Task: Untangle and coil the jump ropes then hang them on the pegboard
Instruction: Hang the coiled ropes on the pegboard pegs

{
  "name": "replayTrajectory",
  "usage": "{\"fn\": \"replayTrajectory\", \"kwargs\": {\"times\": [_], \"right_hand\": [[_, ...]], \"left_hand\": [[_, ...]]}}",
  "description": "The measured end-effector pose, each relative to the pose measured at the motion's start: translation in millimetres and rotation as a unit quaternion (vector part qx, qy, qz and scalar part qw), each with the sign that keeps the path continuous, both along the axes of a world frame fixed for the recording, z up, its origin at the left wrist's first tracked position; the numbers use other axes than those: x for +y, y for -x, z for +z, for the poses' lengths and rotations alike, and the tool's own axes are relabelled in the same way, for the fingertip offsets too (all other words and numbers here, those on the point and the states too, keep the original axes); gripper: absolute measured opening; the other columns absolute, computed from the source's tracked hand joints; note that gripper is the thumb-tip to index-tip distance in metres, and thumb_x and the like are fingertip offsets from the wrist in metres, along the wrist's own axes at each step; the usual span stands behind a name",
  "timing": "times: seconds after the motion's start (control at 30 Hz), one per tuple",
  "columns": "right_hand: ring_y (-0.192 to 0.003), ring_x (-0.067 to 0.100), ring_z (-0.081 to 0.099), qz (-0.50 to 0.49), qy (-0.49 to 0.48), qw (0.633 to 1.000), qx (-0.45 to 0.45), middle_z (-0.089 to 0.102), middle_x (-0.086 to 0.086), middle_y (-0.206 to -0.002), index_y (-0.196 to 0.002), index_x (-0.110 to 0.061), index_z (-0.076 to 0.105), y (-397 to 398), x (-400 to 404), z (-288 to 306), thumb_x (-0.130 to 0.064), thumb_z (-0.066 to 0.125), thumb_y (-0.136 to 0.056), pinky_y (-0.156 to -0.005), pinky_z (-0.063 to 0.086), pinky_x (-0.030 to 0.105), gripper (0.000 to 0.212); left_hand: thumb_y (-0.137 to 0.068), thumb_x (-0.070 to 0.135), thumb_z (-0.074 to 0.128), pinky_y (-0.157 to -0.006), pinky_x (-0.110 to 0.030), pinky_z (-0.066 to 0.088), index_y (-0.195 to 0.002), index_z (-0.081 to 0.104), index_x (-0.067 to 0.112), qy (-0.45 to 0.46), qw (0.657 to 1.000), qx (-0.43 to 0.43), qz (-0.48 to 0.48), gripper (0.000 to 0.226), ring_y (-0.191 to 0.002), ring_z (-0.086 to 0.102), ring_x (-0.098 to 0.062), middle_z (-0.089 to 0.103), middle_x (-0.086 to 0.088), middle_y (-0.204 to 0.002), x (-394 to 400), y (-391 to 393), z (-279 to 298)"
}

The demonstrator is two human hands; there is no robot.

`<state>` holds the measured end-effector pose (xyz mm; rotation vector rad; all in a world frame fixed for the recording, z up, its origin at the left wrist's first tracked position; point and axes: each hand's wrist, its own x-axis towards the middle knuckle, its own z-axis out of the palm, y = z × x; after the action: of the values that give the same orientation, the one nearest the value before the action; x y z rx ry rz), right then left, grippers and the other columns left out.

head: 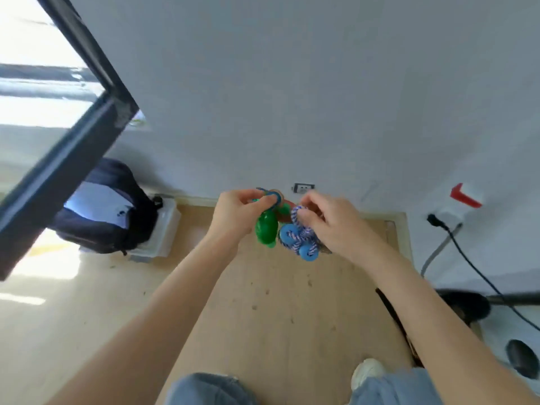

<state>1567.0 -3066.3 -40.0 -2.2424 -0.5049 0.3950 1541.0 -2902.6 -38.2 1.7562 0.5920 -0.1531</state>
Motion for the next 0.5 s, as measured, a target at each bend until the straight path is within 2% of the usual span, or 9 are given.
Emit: {"fn": "replayTrajectory", "kwargs": {"times": [0.13,0.23,0.37,0.43,0.5], "right_hand": [[-0.061,0.002,0.047,0.022,-0.055,0.992,-0.114,0.051,-0.012,-0.066,-0.090,-0.013,0.056,2.2,46.5,154.1,-0.019,0.050,-0.094,-0.058,0.034,0.016,0.010],[-0.061,0.007,0.048,-0.012,-0.088,0.979,-0.185,0.055,-0.007,-0.068,-0.087,-0.010,0.060,-8.8,68.4,237.5,-0.017,0.056,-0.091,-0.062,0.038,0.020,0.008],[-0.063,-0.002,0.053,-0.011,-0.098,0.970,-0.223,0.054,-0.016,-0.064,-0.080,-0.022,0.057,-32.0,79.0,298.4,-0.021,0.060,-0.088,-0.061,0.037,0.010,0.009],[-0.066,0.002,0.055,-0.004,-0.076,0.974,-0.213,0.056,-0.015,-0.065,-0.080,-0.024,0.057,-46.2,75.2,308.2,-0.023,0.059,-0.089,-0.063,0.039,0.013,0.009],[-0.071,0.011,0.059,-0.011,-0.057,0.980,-0.192,0.059,-0.011,-0.069,-0.082,-0.022,0.058,-63.2,69.7,307.3,-0.023,0.058,-0.090,-0.065,0.041,0.016,0.008]], "left_hand": [[-0.081,0.023,0.068,-0.033,-0.010,0.027,-0.068,0.064,0.024,-0.011,0.998,-0.054,-0.017,0.013,-0.030,0.039,0.001,0.052,0.009,-0.045,28.9,-1.2,145.1],[-0.084,0.021,0.063,-0.032,-0.012,0.027,-0.067,0.060,0.021,0.011,0.997,-0.076,-0.009,0.017,-0.029,0.036,-0.003,0.061,0.008,-0.043,47.6,-6.3,224.8],[-0.090,0.017,0.055,-0.032,-0.012,0.025,-0.084,0.055,0.009,0.095,0.990,-0.092,0.053,0.010,-0.028,0.027,-0.006,0.071,-0.002,-0.061,65.4,-19.0,284.3],[-0.092,0.015,0.052,-0.031,-0.013,0.025,-0.095,0.052,0.006,0.117,0.988,-0.084,0.052,0.010,-0.029,0.024,-0.006,0.072,-0.005,-0.066,66.4,-28.2,298.0],[-0.094,0.014,0.050,-0.031,-0.013,0.025,-0.093,0.048,0.008,0.143,0.986,-0.068,0.050,0.007,-0.031,0.024,-0.007,0.072,-0.005,-0.065,63.3,-37.5,304.3]]}}
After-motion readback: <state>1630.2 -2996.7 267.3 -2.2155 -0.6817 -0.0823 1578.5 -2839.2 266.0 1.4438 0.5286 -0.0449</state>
